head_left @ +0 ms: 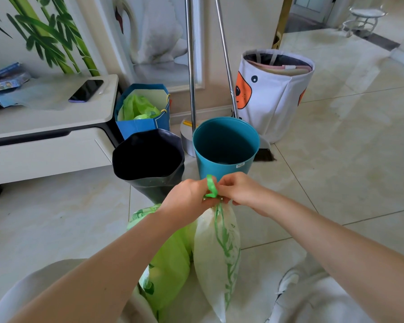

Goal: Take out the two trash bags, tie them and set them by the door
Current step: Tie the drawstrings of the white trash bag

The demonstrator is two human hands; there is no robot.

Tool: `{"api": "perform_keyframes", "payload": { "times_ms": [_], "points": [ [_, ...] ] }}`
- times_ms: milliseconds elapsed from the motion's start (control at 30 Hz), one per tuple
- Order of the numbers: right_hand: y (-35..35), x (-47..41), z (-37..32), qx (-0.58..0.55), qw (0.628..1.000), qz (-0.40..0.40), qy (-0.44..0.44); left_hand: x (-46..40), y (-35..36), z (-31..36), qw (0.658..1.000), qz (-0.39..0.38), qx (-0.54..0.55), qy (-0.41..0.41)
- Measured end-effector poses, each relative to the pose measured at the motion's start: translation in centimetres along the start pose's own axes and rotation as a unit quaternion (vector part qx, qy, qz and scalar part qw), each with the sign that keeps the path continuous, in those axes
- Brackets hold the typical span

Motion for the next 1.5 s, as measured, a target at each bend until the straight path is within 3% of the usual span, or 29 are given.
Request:
{"api": "perform_keyframes", "payload": {
  "times_ms": [233,300,367,400,500,567,700,767,833,900,1033,1200,1333,1500],
  "points": [
    [-0.3,-0.3,-1.4,0.040,0.999,-0.003,-0.026,-0.2,0.2,-1.0,0.997,-0.037,0.039,-0.056],
    [-0.3,0.1,-1.8,0.124,0.990,-0.063,0.013,-0.1,0.1,-0.9,0.996,-0.038,0.045,-0.061],
    [-0.5,0.8,-2.2,0.275,0.956,-0.099,0.019,0.0,0.3,-0.8,0.995,-0.051,0.048,-0.066],
    [-0.9,1.0,-2.7,0.348,0.935,-0.076,-0.007,0.0,0.4,-0.7,0.995,-0.056,0.049,-0.070],
    [-3.0,2.4,-5.9,0.474,0.859,0.112,-0.159,0.1,0.4,-0.7,0.994,-0.060,0.056,-0.077],
    [-4.3,3.2,-7.3,0.449,0.848,0.182,-0.214,0.0,0.3,-0.9,0.992,-0.064,0.067,-0.083],
    [-4.8,3.5,-7.1,0.370,0.873,0.235,-0.212,0.1,0.0,-1.2,0.989,-0.055,0.093,-0.098],
    [-4.6,2.8,-6.1,0.254,0.929,0.207,-0.173,0.3,0.2,-1.0,0.990,-0.067,0.084,-0.094],
    [-3.7,2.3,-5.0,0.007,0.987,0.126,-0.097,0.4,0.4,-1.0,0.990,-0.073,0.078,-0.094],
    [-2.7,2.2,-4.4,-0.103,0.992,0.051,-0.045,0.4,0.3,-1.0,0.989,-0.071,0.084,-0.101],
    [-2.8,2.2,-3.8,0.051,0.997,0.036,-0.046,0.6,0.2,-1.0,0.988,-0.079,0.085,-0.101],
    [-4.9,2.9,-4.5,0.281,0.952,0.047,-0.111,1.1,0.3,-1.8,0.986,-0.092,0.079,-0.119],
    [-5.7,3.5,-5.4,0.357,0.913,0.049,-0.189,1.3,0.0,-2.0,0.979,-0.086,0.114,-0.144],
    [-4.9,4.4,-5.2,0.419,0.883,0.028,-0.208,1.6,-0.3,-2.1,0.974,-0.073,0.141,-0.161]
  ]
}}
Point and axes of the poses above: each hand's wrist, its own x-axis away from the middle knuckle, its own y-axis out of the palm, z = x × y, the point moved 6 cm from there along -x, towards the middle knuckle, and after that the axes turned 14 degrees about -x, right-handed, at the moved point
